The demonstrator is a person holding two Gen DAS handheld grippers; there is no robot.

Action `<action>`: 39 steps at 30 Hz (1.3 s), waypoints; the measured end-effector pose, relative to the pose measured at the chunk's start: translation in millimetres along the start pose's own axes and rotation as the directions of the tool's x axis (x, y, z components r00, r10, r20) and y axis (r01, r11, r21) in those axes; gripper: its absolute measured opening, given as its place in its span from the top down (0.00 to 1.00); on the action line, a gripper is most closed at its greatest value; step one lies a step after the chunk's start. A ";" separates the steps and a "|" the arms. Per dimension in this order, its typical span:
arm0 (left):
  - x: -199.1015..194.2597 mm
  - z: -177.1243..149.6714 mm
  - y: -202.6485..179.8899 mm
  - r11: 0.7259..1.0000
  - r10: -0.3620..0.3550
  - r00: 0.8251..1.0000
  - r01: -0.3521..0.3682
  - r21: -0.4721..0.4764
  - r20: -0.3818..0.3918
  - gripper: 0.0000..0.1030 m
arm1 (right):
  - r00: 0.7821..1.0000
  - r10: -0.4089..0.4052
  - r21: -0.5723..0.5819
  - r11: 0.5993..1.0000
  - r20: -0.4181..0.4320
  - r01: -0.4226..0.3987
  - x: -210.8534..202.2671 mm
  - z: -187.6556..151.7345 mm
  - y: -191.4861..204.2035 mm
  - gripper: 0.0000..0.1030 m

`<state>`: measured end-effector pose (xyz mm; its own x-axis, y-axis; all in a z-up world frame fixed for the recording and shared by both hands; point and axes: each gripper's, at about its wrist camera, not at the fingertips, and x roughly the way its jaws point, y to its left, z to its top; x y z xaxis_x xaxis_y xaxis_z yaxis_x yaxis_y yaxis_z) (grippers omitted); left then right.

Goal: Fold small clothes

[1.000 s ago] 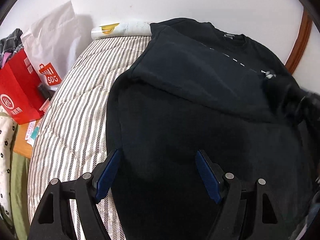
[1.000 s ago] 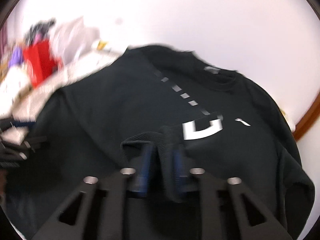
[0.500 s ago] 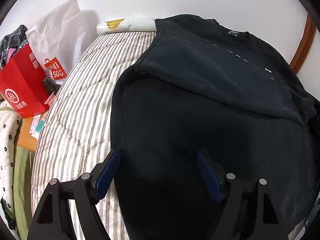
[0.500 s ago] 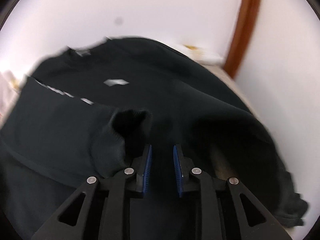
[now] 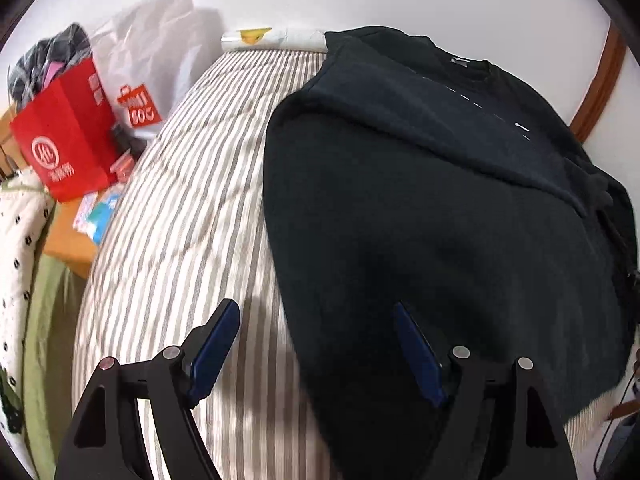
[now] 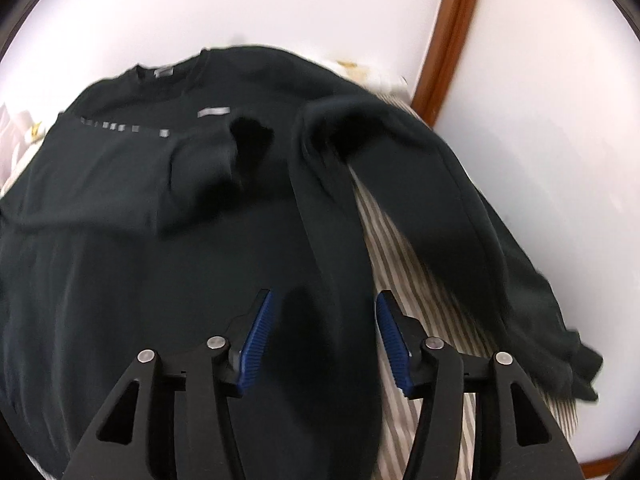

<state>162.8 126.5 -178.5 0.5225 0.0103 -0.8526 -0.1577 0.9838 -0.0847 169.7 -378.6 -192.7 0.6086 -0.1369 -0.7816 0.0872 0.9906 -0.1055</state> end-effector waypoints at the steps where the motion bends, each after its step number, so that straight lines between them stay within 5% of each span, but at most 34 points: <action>1: -2.7 -5.6 0.9 1.000 -0.010 1.000 0.010 -0.004 0.002 0.27 | 1.000 0.001 0.003 1.000 -0.002 -0.001 -0.6 -5.7 -2.4 0.41; 9: -22.3 -46.1 -5.0 0.999 -0.035 0.998 0.035 0.011 0.051 0.37 | 0.992 0.116 0.074 0.991 -0.039 -0.113 -22.9 -72.0 -28.3 0.36; 14: -25.1 -54.4 -14.8 0.999 -0.013 0.997 0.011 0.031 0.075 0.59 | 0.983 0.182 0.105 0.978 -0.015 -0.180 -27.4 -93.6 -24.9 0.36; 17: -25.7 -55.5 -21.4 0.999 -0.021 0.997 0.017 0.043 0.077 0.84 | 0.978 0.204 0.108 0.972 0.030 -0.206 -30.9 -97.8 -18.2 0.59; 18: -25.5 -54.9 -23.0 0.999 -0.008 0.997 0.005 0.040 0.075 0.85 | 0.974 0.222 0.097 0.969 0.040 -0.225 -33.2 -99.3 -15.0 0.73; 20: -27.1 -53.8 -21.8 1.000 -0.007 0.998 0.005 0.024 0.067 0.90 | 0.981 0.185 0.082 0.978 0.057 -0.189 -37.8 -100.5 -10.6 0.84; 39: -74.7 -126.4 6.1 0.993 -0.120 0.991 0.121 -0.013 0.056 0.92 | 0.976 0.213 0.012 0.977 0.041 -0.214 -72.2 -112.9 -22.3 0.88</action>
<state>16.9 109.1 -180.5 0.5837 -0.0981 -0.8060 -0.1039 0.9755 -0.1940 34.7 -390.4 -203.3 0.6454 0.0775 -0.7599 -0.0352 0.9968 0.0718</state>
